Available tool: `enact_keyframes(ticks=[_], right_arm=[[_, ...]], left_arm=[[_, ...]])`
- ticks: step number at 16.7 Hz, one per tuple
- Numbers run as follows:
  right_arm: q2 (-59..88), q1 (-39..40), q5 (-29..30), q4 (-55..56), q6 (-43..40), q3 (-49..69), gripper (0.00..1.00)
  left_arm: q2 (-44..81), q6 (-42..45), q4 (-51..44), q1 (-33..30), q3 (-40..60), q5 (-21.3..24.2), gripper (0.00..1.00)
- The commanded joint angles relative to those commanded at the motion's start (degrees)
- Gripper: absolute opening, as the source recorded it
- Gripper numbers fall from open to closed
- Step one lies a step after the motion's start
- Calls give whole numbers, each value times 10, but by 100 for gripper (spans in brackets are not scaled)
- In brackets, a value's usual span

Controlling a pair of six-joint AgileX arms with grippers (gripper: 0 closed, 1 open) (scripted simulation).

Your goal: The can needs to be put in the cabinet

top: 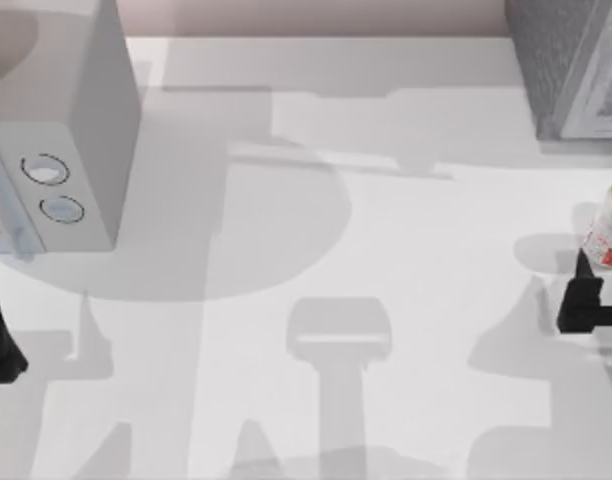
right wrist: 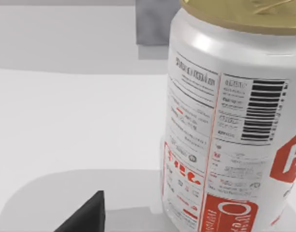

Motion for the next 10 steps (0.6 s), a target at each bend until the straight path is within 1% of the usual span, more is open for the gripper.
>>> enact_keyframes(ticks=[3,10], right_arm=[[16,-1,-1,-6,0,4,100],[19,-8,-8,-46,-2,65,100]], left_arm=[[0,0,0,0,0,0,100],[0,0,0,0,0,0,100]])
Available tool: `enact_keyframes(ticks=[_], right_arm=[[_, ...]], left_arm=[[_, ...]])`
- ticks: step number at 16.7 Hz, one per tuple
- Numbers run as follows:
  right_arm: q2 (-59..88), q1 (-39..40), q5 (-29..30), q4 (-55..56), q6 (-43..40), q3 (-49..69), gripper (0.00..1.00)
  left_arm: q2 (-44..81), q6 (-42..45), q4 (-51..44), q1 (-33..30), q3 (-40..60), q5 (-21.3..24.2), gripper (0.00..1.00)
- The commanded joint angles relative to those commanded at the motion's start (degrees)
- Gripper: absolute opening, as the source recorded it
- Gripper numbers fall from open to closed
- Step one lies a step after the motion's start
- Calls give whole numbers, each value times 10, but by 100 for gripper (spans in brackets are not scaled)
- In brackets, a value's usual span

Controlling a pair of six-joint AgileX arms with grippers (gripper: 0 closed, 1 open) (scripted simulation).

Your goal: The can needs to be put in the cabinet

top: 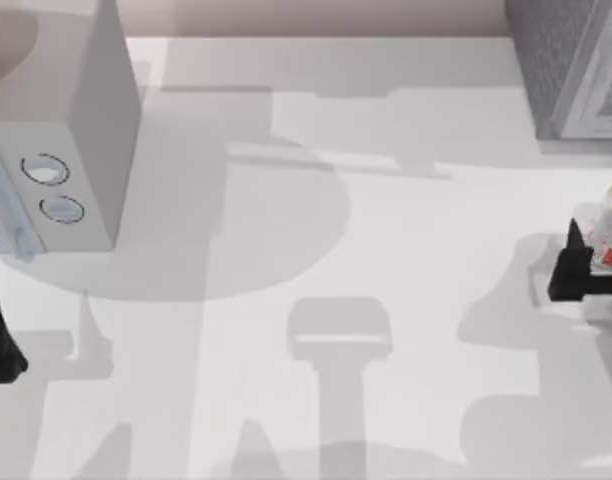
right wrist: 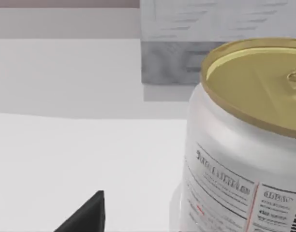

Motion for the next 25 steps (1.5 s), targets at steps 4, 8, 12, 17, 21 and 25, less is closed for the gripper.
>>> enact_keyframes(ticks=[4,8,12,17,21,25], right_arm=[[7,-5,-5,-34,-1,41,100],[11,-9,-8,-57,-2,68,100],[12,-9,-9,-60,-2,73,100],[12,-9,-9,-60,-2,73,77],[12,-9,-9,-60,-2,73,47],[12,-9,-9,-60,-2,73,17]], left_arm=[[0,0,0,0,0,0,100],[0,0,0,0,0,0,100],[0,0,0,0,0,0,100],[0,0,0,0,0,0,100],[0,0,0,0,0,0,100],[0,0,0,0,0,0,100]])
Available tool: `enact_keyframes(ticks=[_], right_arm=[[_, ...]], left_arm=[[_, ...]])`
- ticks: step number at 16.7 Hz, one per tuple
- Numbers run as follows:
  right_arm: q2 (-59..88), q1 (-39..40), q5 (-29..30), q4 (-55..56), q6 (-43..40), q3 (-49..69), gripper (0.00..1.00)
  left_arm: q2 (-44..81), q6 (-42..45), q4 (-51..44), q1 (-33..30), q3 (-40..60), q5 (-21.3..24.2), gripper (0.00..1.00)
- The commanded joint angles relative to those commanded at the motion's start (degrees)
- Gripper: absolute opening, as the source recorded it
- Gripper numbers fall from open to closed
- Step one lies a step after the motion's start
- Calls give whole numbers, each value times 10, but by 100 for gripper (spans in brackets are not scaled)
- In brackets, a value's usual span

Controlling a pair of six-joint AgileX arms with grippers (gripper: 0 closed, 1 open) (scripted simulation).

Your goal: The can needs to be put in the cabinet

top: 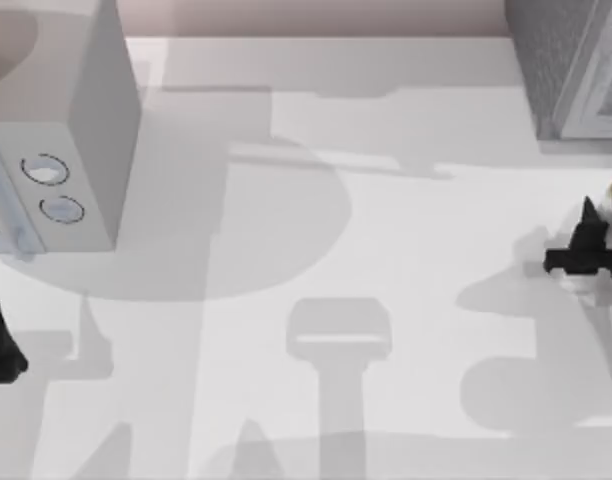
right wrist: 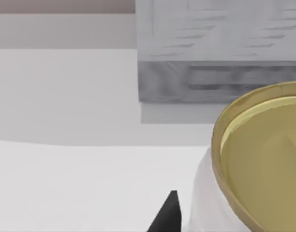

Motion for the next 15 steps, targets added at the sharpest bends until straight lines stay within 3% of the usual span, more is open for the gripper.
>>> enact_keyframes(ticks=[2,3,15], right_arm=[[0,0,0,0,0,0,2],[0,0,0,0,0,0,0],[-29,1,0,-19,1,8,0]], left_arm=[[0,0,0,0,0,0,100],[0,0,0,0,0,0,100],[0,0,0,0,0,0,100]])
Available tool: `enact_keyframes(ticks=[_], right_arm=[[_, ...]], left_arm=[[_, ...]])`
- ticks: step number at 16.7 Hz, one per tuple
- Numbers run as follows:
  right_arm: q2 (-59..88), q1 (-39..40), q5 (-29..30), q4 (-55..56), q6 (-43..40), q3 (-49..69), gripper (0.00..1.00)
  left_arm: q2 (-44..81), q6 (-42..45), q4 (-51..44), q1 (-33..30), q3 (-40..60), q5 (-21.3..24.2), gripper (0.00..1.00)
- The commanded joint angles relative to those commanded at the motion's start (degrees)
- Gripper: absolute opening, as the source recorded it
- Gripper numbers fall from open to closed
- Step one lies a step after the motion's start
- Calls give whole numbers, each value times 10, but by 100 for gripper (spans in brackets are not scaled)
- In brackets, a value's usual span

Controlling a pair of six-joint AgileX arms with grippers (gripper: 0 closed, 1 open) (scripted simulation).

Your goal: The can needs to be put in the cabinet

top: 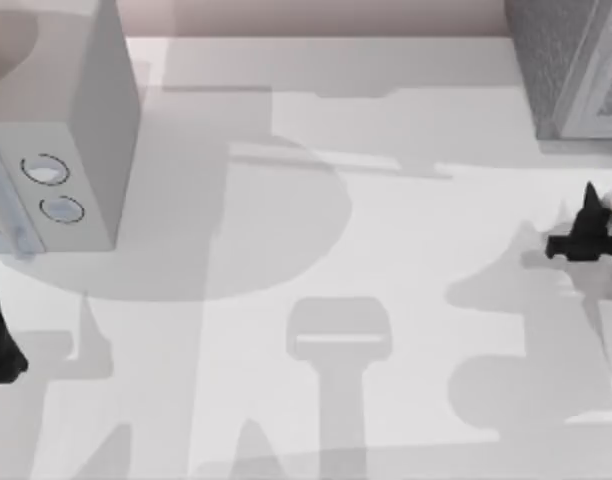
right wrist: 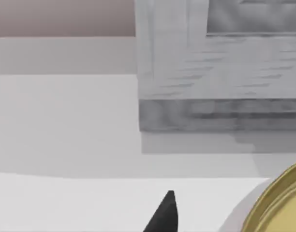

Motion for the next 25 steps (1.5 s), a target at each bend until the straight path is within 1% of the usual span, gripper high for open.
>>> enact_keyframes(ticks=[4,12,16,20,25], right_arm=[[-69,0,-1,-84,1,6,0],[-271,0,-3,-326,0,25,0],[-364,1,-5,-426,0,38,0],[-410,1,-5,-475,0,46,0],[-409,1,-5,-475,1,44,0]], left_arm=[[0,0,0,0,0,0,100],[0,0,0,0,0,0,100],[0,0,0,0,0,0,100],[0,0,0,0,0,0,100],[0,0,0,0,0,0,100]])
